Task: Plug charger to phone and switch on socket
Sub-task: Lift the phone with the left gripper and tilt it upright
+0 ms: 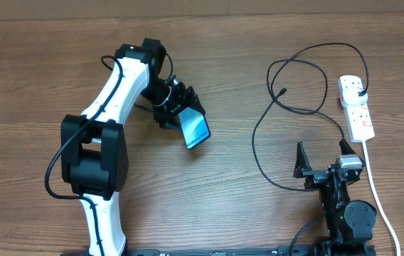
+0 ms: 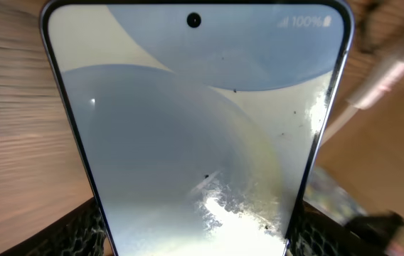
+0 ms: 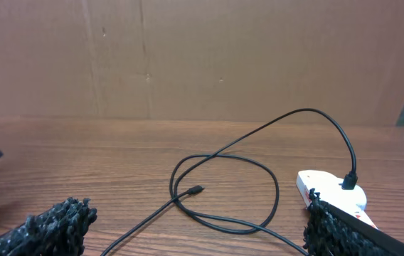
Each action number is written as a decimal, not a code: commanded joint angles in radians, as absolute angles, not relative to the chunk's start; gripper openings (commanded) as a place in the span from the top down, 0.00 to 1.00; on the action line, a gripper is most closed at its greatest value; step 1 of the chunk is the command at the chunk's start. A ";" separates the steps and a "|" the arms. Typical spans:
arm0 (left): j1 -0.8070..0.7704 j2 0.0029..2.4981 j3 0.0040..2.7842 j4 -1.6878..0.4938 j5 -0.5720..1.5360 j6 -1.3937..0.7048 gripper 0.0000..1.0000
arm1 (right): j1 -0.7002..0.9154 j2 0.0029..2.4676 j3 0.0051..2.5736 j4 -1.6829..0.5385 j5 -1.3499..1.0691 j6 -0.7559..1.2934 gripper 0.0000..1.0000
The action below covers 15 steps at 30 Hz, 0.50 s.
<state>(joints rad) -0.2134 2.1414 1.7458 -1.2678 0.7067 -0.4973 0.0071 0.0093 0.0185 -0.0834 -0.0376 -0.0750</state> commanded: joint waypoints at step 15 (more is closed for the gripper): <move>-0.182 2.137 1.781 -1.023 1.368 -0.496 0.36 | 0.005 0.004 0.008 -0.056 -0.315 0.212 0.00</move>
